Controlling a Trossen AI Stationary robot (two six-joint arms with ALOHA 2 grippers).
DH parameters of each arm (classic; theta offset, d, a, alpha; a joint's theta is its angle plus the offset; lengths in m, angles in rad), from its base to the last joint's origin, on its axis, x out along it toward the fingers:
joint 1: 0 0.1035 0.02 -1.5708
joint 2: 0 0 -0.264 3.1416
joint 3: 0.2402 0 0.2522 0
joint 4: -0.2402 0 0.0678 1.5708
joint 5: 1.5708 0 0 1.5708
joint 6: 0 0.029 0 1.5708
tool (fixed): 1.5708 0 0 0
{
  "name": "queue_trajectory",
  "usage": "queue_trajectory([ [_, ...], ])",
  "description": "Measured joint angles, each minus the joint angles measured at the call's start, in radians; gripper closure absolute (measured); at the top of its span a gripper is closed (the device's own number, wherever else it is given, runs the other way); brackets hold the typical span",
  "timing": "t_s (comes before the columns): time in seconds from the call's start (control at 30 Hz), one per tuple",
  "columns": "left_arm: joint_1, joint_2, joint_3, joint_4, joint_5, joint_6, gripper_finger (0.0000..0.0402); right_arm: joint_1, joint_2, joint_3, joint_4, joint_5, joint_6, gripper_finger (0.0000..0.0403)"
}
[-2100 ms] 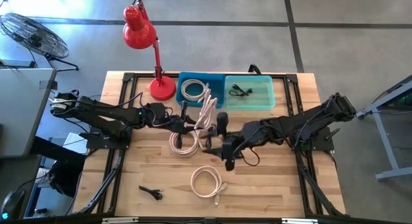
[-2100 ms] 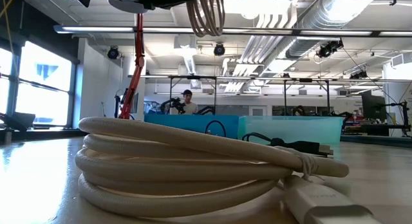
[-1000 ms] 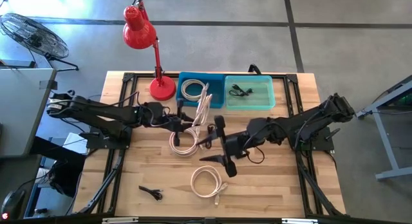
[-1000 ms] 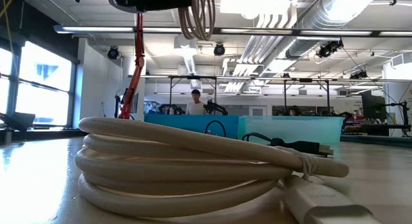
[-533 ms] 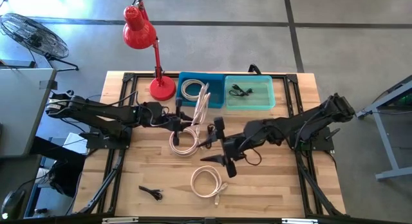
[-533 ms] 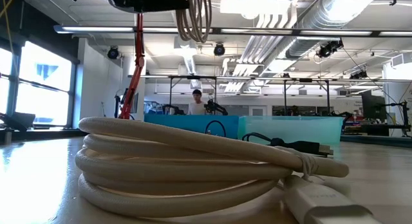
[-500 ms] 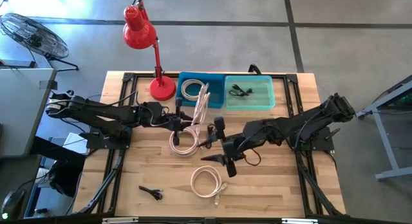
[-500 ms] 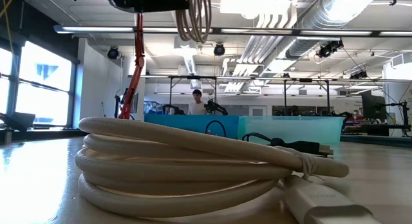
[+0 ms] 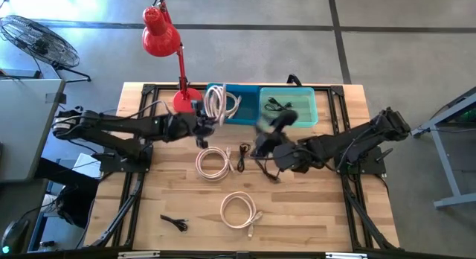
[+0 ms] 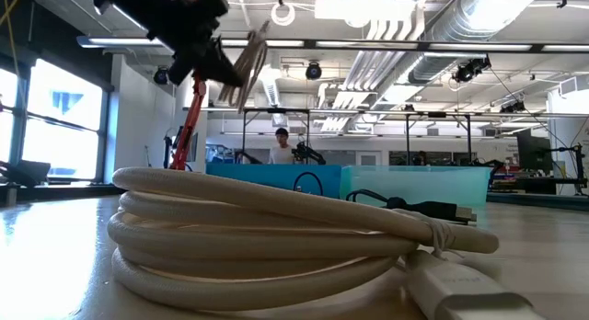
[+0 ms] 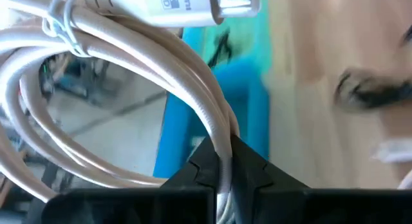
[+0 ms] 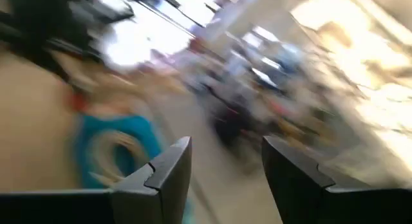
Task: Pick & Place USB Port
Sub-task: Put the brown charger cable into the blue bin
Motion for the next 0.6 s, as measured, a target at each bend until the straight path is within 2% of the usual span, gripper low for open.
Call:
queue_trajectory([
  [0.07, 0.053, 0.003, 0.0, -0.02, 0.037, -0.005, 0.0392, -0.008, 0.0, 0.0, -0.04, 0.102, 0.003, 0.0224],
  [0.13, 0.099, 0.011, 0.0, -0.022, 0.092, -0.023, 0.0392, -0.018, 0.0, 0.0, -0.085, 0.114, 0.006, 0.0225],
  [0.43, 0.281, 0.078, 0.0, 0.026, 0.29, -0.027, 0.0392, -0.071, 0.0, 0.0, -0.308, -0.068, 0.228, 0.0226],
  [0.6, 0.352, 0.185, 0.0, 0.019, 0.359, -0.027, 0.0393, -0.098, 0.0, 0.0, -0.405, -0.101, 0.317, 0.0226],
])
